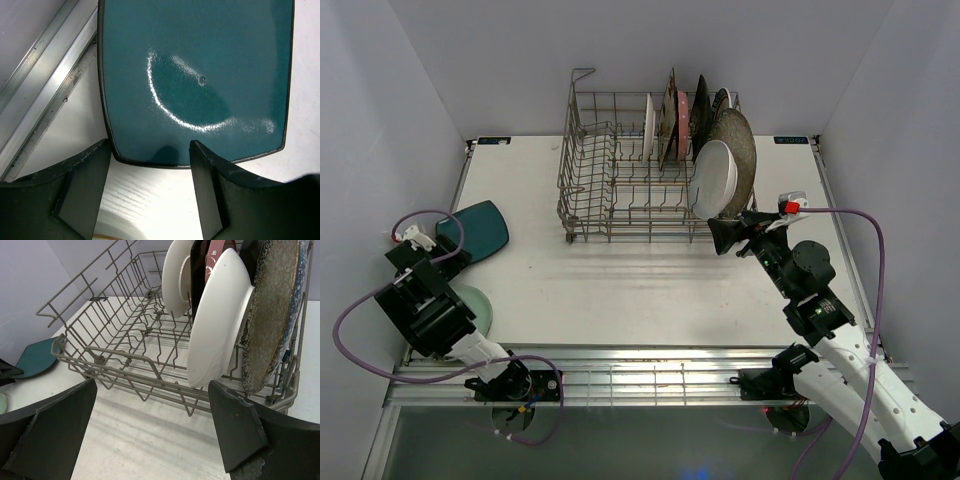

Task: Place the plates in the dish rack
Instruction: Pick up the plate from the corner of the board.

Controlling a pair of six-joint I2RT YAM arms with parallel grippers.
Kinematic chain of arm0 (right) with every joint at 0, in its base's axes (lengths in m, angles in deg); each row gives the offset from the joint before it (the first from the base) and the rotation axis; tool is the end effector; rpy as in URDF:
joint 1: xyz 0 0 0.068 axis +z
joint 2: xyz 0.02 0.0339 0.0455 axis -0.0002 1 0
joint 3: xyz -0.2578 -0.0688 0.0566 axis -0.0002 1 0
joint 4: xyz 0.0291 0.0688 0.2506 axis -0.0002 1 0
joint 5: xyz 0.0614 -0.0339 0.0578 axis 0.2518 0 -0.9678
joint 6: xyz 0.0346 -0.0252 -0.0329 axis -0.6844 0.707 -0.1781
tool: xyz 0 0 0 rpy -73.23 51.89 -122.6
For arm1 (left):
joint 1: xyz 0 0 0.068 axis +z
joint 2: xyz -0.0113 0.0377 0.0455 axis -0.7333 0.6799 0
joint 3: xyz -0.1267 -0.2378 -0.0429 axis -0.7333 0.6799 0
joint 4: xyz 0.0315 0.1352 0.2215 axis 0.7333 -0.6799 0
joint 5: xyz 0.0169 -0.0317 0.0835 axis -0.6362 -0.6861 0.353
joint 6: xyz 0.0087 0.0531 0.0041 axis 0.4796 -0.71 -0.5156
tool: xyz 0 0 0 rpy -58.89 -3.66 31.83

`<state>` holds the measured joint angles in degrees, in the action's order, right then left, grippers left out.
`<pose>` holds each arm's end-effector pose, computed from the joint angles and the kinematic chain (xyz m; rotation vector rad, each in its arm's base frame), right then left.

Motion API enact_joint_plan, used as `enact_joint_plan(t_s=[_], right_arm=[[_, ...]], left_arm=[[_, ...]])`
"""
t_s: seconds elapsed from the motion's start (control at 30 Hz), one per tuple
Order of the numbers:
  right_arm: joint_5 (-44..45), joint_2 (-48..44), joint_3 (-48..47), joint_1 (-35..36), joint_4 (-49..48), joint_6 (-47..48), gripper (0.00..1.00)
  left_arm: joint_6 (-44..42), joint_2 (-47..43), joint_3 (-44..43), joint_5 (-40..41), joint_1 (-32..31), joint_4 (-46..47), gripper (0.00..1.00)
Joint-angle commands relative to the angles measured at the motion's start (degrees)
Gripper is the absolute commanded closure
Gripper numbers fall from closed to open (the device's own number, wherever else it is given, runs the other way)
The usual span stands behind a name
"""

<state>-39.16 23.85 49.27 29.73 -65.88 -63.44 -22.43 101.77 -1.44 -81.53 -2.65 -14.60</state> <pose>0.1441 0.0782 0.3283 -0.0896 1.4667 0.5807 0.2257 0.2008 0.1430 -0.7869 2.1411 -0.1708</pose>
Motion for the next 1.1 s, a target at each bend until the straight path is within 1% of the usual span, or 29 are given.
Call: enact_joint_plan(t_s=[0.0, 0.1, 0.13, 0.2, 0.4, 0.53, 0.7, 0.93, 0.97, 1.0, 1.07], right_arm=[[-0.48, -0.28, 0.30, -0.03, -2.59, 0.36, 0.02], [-0.57, -0.37, 0.30, -0.12, -2.60, 0.28, 0.02], [-0.66, -0.28, 0.30, -0.12, -2.68, 0.28, 0.02], [-0.66, -0.19, 0.30, -0.03, -2.68, 0.36, 0.02], [-0.84, -0.10, 0.30, -0.03, -2.77, 0.45, 0.02], [-1.01, 0.16, 0.21, -0.12, -2.86, 0.45, 0.02], [-1.19, 0.07, 0.21, -0.12, -2.86, 0.45, 0.02], [-1.45, 0.07, 0.12, -0.03, -2.86, 0.45, 0.02], [-1.54, 0.07, 0.12, -0.12, -2.77, 0.45, 0.02], [-1.54, -0.02, 0.12, -0.12, -2.77, 0.45, 0.02], [-1.37, -0.19, 0.12, -0.12, -2.68, 0.45, 0.02]], left_arm=[[1.29, 1.17, -2.24, -2.01, 0.31, 1.48, 0.26], [1.47, 2.23, -3.03, -3.50, 0.23, 1.65, 0.30], [1.30, 2.85, -3.12, -4.55, 0.31, 1.74, 0.35], [1.03, 3.38, -3.38, -5.26, 0.22, 2.00, 0.38], [1.21, 3.91, -3.65, -5.44, 0.05, 2.44, 0.58], [0.59, 2.94, -3.12, -4.91, -1.00, 2.62, 0.60], [-0.20, 0.22, -2.07, -5.09, -2.94, 2.79, 0.60], [0.59, -2.94, -2.77, -7.11, -5.39, 2.45, 0.60], [0.68, -3.30, -2.94, -7.46, -5.66, 2.18, 0.62], [0.77, -3.74, -3.29, -7.72, -5.75, 1.48, 0.66], [1.12, -4.53, -4.61, -7.90, -5.93, 0.43, 0.67]])
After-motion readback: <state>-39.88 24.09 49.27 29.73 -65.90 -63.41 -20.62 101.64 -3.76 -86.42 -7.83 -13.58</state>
